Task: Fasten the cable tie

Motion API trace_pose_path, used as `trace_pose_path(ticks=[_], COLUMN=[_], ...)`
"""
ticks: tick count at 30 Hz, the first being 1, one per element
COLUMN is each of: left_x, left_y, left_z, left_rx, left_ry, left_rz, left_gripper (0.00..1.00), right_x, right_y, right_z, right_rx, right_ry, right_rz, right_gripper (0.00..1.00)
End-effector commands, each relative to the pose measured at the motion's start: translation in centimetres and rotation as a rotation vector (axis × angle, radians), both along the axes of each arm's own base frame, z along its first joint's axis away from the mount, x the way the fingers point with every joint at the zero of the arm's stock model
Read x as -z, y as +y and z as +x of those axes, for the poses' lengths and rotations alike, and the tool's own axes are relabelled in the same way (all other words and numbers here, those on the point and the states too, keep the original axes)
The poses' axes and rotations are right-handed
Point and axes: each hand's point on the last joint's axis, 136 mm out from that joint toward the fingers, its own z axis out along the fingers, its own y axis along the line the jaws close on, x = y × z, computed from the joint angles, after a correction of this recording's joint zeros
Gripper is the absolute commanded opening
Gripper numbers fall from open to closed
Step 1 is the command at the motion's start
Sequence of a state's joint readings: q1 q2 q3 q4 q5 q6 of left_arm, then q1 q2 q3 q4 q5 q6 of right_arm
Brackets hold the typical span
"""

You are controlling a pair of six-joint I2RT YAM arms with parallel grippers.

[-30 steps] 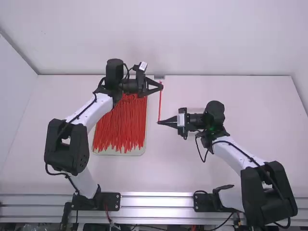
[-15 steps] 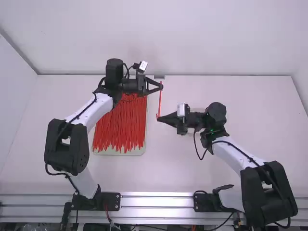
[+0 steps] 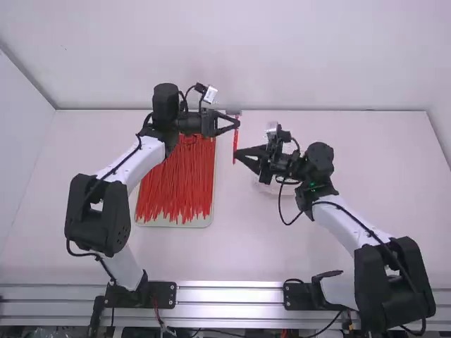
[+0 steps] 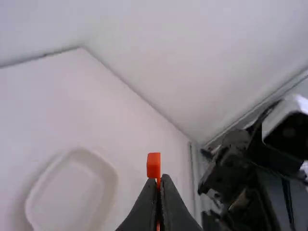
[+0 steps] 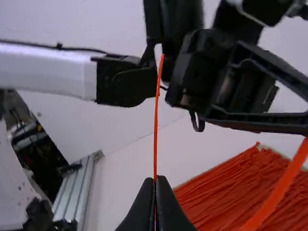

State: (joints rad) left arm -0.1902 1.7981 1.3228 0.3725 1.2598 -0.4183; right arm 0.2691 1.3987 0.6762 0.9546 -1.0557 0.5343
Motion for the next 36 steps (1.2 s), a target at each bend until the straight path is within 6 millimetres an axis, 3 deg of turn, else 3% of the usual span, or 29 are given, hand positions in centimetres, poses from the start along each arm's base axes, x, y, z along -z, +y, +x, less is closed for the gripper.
trace_pose_path(ticks=[1,7,14,22,28,36], left_x=[0.3,-0.5,-1.8,-0.3,0.3,0.1], left_y=[-0.3,-0.4,-1.0,-1.7,-0.4,0.0], left_z=[0.0,-0.4,-2.5,-3.3,-4.9,-5.4], left_rx=[0.015,0.049,0.168,0.206,0.292,0.316], left_ry=[-0.143,-0.300,-0.429,-0.562,-0.665,-0.752], left_rz=[0.015,0.008,-0.038,-0.019,-0.064,-0.089], left_gripper=[0.02,0.02,0.02,0.02,0.02,0.02], right_x=[-1.4,-1.4,-0.9,-0.4,1.3,1.2], right_y=[-0.4,-0.5,0.5,2.2,1.4,1.0], right_z=[0.8,0.9,0.9,0.1,0.5,-0.2], right_rx=[0.012,0.008,0.038,0.015,0.022,-0.029], right_ry=[0.116,0.231,0.113,0.167,0.238,0.313], right_rz=[0.049,0.077,0.040,0.039,-0.003,0.012], right_gripper=[0.00,0.00,0.00,0.00,0.00,0.00])
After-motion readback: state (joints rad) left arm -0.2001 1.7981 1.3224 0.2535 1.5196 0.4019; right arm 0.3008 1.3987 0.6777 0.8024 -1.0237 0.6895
